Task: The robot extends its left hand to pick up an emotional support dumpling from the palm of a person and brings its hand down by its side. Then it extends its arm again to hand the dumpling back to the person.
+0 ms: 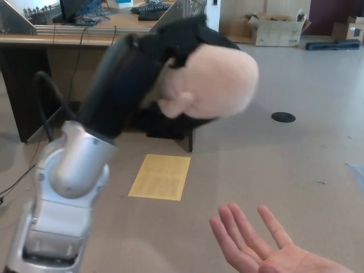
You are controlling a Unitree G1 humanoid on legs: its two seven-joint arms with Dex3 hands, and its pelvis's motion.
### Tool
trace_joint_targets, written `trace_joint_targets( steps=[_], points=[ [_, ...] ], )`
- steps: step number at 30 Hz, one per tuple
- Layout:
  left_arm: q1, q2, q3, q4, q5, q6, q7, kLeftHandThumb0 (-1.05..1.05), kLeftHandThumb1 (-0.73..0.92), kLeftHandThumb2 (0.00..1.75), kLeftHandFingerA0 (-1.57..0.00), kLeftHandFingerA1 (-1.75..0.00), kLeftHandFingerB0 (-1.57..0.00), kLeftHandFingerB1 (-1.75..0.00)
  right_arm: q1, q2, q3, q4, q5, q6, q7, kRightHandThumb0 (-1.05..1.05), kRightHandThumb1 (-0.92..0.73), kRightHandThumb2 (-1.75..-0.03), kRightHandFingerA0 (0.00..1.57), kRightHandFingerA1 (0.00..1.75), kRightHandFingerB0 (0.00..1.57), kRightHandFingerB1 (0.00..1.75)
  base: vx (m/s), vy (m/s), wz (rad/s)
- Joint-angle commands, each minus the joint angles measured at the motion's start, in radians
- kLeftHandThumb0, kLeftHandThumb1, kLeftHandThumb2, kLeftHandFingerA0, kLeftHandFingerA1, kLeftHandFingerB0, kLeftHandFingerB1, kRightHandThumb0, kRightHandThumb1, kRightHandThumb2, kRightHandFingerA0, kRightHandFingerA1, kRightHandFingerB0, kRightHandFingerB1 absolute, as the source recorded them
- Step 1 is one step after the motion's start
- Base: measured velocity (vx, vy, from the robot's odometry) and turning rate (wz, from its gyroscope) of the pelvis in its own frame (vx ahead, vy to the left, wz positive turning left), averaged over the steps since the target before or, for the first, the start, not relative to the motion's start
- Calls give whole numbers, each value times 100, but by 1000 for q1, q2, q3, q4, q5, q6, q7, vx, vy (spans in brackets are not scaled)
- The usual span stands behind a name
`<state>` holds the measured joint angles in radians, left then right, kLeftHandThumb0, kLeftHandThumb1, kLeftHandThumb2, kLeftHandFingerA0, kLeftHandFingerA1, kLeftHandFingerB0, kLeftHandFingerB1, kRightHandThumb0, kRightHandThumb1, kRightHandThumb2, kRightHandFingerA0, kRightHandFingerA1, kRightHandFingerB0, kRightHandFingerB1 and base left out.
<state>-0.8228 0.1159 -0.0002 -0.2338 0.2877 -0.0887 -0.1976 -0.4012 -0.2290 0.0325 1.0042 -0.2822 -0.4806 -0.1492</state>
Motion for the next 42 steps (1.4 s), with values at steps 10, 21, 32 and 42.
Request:
trace_joint_targets(
  steps=[10, 21, 32, 42],
  points=[
    [441, 19, 664, 154, -705, 477, -113, 2, 87, 68, -87, -138, -83, -101, -14, 8, -21, 21, 42, 29, 5, -36, -65, -59, 75, 47, 51, 39, 0, 0, 0],
    [592, 23, 748, 574, -659, 349, -199, 1, 85, 61, -80, -162, -79, -100, 18, 23, -23, 23, 45, 33, -2, -36, -64, -59, 74, 47, 51, 38, 0, 0, 0],
    [545, 114, 763, 894, -633, 236, -255, 3, 87, 67, -83, -154, -78, -100, 7, 31, -31, 33, 48, 36, -11, -37, -63, -59, 74, 47, 50, 38, 0, 0, 0],
    [514, 176, 738, 1028, -655, 166, -281, 5, 90, 64, -77, -157, -76, -101, 1, 30, -32, 29, 44, 35, -15, -37, -65, -59, 73, 47, 50, 38, 0, 0, 0]
  ],
)
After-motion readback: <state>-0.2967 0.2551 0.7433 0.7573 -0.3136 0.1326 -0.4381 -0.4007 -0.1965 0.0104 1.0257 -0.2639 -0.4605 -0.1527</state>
